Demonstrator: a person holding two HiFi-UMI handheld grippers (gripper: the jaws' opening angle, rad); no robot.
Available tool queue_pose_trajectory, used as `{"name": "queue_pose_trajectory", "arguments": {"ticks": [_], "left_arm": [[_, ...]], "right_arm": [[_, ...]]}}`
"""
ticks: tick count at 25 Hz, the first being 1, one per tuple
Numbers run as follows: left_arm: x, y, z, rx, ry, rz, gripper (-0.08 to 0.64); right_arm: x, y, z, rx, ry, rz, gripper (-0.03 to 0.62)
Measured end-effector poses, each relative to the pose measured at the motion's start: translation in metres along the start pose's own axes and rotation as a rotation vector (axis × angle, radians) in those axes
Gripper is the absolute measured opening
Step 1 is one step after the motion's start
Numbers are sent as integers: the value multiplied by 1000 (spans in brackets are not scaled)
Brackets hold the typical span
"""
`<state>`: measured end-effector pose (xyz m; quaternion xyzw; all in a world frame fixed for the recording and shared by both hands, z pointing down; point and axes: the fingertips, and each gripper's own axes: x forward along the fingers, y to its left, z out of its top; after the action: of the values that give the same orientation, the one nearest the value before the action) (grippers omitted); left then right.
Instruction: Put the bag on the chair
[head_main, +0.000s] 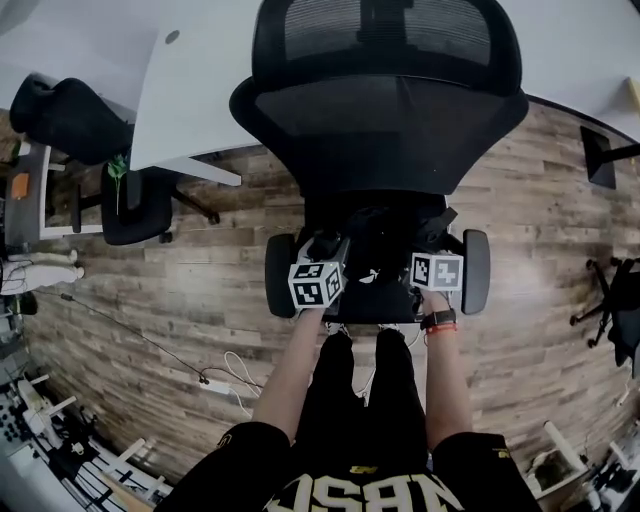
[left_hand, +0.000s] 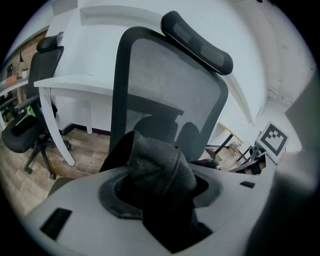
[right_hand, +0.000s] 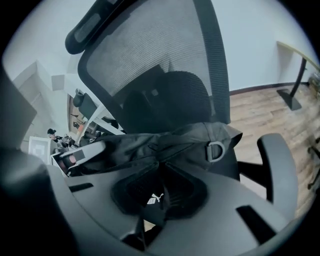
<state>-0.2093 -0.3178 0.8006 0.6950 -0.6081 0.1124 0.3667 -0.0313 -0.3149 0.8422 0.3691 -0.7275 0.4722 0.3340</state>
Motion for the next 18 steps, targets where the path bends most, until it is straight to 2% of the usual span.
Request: {"name": "queue_pose_trajectory", "arguments": {"ticks": [10,18], "left_arm": [[61,44,-76,21,126,60,247],[103,79,-104,28,196,97,256]], "right_arm": [[63,-49,-30,6,78,-39,34],[103,-89,-35,-123,111,-136,29]]}}
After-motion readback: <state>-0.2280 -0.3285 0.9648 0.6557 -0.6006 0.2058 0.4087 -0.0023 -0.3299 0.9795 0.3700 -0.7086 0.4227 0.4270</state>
